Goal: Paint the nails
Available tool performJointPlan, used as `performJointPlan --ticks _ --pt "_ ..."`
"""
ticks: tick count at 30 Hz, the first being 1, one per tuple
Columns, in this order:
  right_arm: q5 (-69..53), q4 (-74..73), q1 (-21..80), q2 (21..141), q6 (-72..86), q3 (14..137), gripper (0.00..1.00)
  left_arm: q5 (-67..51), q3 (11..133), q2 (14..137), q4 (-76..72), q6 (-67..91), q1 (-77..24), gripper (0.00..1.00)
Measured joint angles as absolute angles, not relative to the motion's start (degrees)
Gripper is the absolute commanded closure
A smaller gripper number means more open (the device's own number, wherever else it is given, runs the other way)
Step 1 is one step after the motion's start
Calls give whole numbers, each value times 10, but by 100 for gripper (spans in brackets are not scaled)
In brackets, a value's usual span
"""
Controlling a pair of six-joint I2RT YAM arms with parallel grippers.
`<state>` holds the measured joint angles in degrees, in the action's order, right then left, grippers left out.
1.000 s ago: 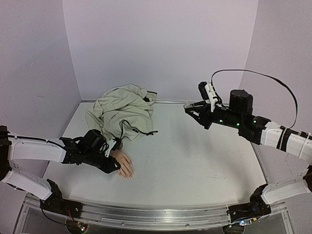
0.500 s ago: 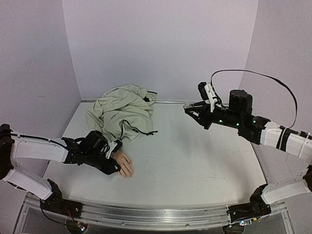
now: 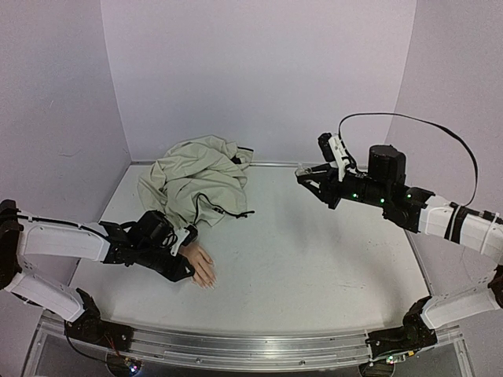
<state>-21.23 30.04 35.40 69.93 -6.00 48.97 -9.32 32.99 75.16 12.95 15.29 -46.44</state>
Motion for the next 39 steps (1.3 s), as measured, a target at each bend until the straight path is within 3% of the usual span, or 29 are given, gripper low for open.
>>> performJointPlan --ticks 39 --pt "-215 300 354 700 -60 490 100 -129 327 746 108 152 -464 100"
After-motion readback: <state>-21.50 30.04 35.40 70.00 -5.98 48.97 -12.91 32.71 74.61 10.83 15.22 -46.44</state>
